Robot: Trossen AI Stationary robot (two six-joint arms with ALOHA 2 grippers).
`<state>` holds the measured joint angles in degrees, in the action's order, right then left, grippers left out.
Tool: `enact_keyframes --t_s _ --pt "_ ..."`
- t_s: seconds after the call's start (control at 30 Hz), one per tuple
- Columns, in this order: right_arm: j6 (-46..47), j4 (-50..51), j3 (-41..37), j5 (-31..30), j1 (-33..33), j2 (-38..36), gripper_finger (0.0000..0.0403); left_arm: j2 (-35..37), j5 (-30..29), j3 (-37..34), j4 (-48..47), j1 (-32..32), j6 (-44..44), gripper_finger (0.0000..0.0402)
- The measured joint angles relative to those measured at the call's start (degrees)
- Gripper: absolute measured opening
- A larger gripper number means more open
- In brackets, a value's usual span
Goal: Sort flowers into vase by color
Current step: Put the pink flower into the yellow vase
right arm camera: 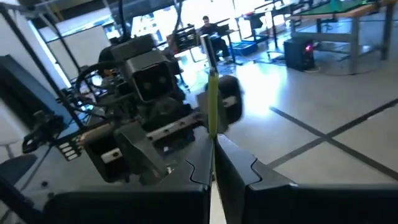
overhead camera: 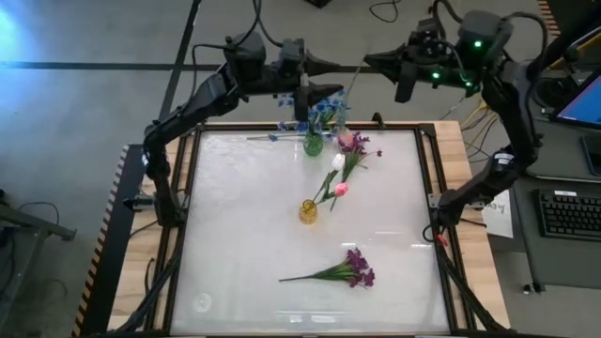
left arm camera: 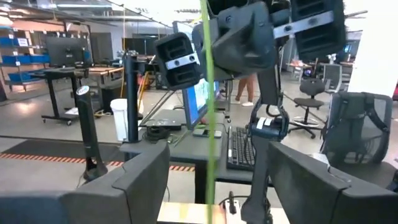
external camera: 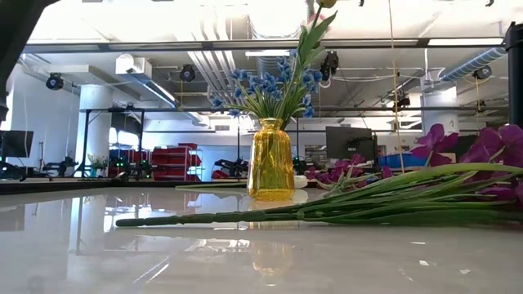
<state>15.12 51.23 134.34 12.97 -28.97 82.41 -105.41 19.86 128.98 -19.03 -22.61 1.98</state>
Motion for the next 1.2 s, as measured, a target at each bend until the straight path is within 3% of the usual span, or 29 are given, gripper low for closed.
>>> enact_keyframes --t_s 0.17,0.33,0.43,0.53,0.67,0.73,0.9,1.2 --pt "-0.1 -0.8 0.0 1.0 0.0 1.3 0.0008 -3.5 -3.7 4.3 -2.4 -0.1 0.1 0.0248" --pt "-0.3 -1.1 0.0 1.0 0.0 2.2 0.0008 -6.0 4.9 5.3 1.4 -0.1 1.5 0.0239" --pt "-0.8 -1.2 0.0 1.0 0.0 2.7 0.0008 -7.4 6.7 5.5 2.6 0.2 3.1 0.0224" --pt "-0.8 -1.2 0.0 1.0 0.0 3.0 0.0008 -7.8 6.6 5.7 2.0 0.2 3.1 0.0179" --pt "-1.0 -2.0 0.0 0.6 0.0 3.1 0.0009 -6.8 6.3 6.0 0.4 0.0 2.1 0.0054" --pt "-2.0 -2.5 0.0 0.5 0.0 2.9 0.0009 -6.2 6.3 6.1 -1.3 -0.5 2.6 0.0016" --pt "-3.0 -2.3 0.0 0.5 0.0 2.2 0.0014 -3.9 3.7 6.1 -7.6 -1.3 2.3 0.0002" --pt "-3.2 -1.4 0.0 -1.0 0.0 2.1 0.0052 4.5 -1.1 6.0 -20.2 -1.7 -7.1 0.0"
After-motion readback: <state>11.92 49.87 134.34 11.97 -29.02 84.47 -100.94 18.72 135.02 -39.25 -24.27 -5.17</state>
